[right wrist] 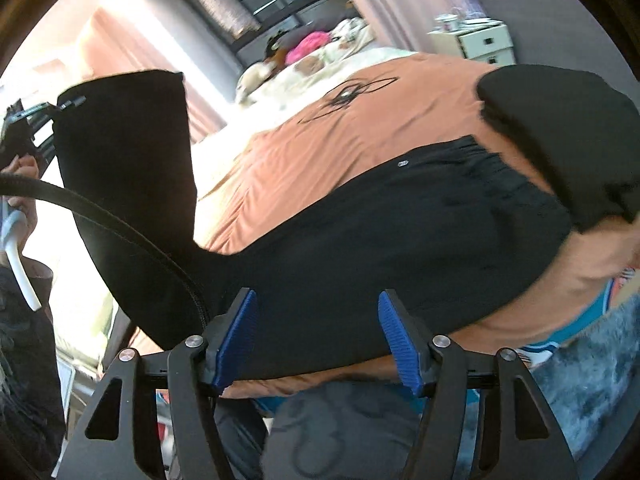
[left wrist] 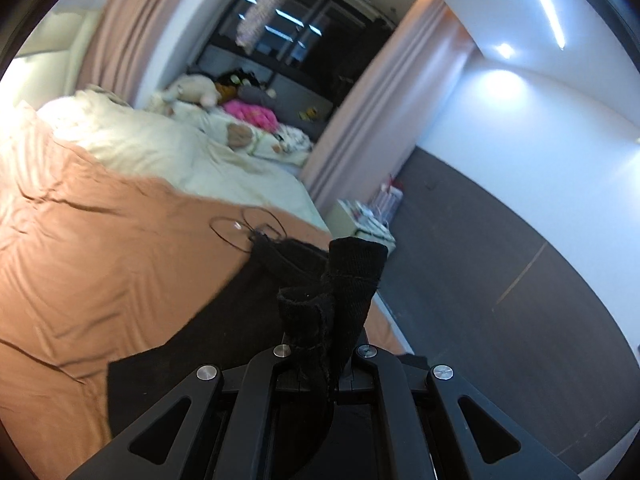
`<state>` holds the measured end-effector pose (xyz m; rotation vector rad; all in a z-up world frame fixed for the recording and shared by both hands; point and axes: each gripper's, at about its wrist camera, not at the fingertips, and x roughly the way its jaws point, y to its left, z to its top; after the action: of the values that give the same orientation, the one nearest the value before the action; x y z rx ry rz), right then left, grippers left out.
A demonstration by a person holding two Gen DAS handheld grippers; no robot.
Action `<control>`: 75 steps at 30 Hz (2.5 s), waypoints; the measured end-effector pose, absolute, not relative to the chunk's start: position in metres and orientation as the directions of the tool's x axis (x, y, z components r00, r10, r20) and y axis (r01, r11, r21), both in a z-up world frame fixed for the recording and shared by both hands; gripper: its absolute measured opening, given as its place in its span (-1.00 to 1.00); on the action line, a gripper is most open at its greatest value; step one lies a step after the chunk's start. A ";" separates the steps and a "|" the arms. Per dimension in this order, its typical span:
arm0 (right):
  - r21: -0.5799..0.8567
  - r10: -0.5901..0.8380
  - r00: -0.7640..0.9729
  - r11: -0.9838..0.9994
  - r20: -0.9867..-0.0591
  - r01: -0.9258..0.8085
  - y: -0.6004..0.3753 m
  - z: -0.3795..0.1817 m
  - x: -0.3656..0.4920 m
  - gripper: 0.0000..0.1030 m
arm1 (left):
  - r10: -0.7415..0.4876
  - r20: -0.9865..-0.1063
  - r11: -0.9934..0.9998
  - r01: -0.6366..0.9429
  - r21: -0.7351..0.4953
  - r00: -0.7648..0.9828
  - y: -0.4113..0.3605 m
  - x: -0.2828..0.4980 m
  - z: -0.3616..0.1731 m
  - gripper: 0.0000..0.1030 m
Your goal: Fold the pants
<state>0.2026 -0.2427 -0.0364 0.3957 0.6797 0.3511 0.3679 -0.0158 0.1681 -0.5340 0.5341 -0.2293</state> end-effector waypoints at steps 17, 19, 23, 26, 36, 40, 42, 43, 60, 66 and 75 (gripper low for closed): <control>0.555 0.349 0.756 0.832 -0.554 0.022 -0.310 -0.060 0.192 0.21 | -0.482 -0.547 0.817 0.127 -0.562 0.684 -0.167 0.465 0.105 -0.93; 0.565 0.344 0.756 0.824 -0.557 0.041 -0.316 -0.061 0.193 0.21 | -0.497 -0.562 0.815 0.132 -0.564 0.661 -0.182 0.471 0.092 -0.94; 0.574 0.337 0.751 0.816 -0.568 0.068 -0.325 -0.063 0.189 0.21 | -0.526 -0.595 0.800 0.118 -0.588 0.608 -0.210 0.485 0.063 -0.94; 0.578 0.326 0.751 0.811 -0.574 0.090 -0.330 -0.063 0.187 0.21 | -0.540 -0.615 0.806 0.145 -0.574 0.575 -0.233 0.492 0.042 -0.94; 0.584 0.321 0.745 0.804 -0.585 0.112 -0.344 -0.065 0.171 0.21 | -0.606 -0.688 0.792 0.227 -0.567 0.399 -0.310 0.470 -0.029 -0.93; 0.590 0.324 0.750 0.800 -0.577 0.109 -0.350 -0.063 0.169 0.21 | -0.615 -0.709 0.789 0.265 -0.555 0.344 -0.326 0.451 -0.046 -0.93; 0.594 0.326 0.751 0.797 -0.574 0.108 -0.353 -0.064 0.169 0.21 | -0.602 -0.735 0.797 0.290 -0.530 0.312 -0.337 0.439 -0.053 -0.89; 0.596 0.329 0.752 0.796 -0.572 0.106 -0.354 -0.064 0.169 0.21 | -0.593 -0.751 0.802 0.305 -0.514 0.291 -0.342 0.434 -0.057 -0.84; 0.629 0.395 0.770 0.777 -0.501 0.011 -0.346 -0.052 0.177 0.21 | -0.566 -0.743 0.821 0.329 -0.466 0.358 -0.238 0.385 -0.041 0.61; 0.655 0.417 0.774 0.756 -0.477 -0.003 -0.349 -0.052 0.204 0.21 | -0.493 -0.763 0.870 0.256 -0.422 0.418 -0.180 0.375 -0.041 0.61; 0.638 0.397 0.741 0.768 -0.541 0.055 -0.353 -0.067 0.260 0.21 | -0.406 -0.772 0.906 0.104 -0.410 0.489 -0.090 0.355 -0.059 0.61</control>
<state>0.2596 -0.3526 -0.0665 0.6813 0.7229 0.2045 0.3548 -0.0903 -0.0592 -0.3295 1.0171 -0.3168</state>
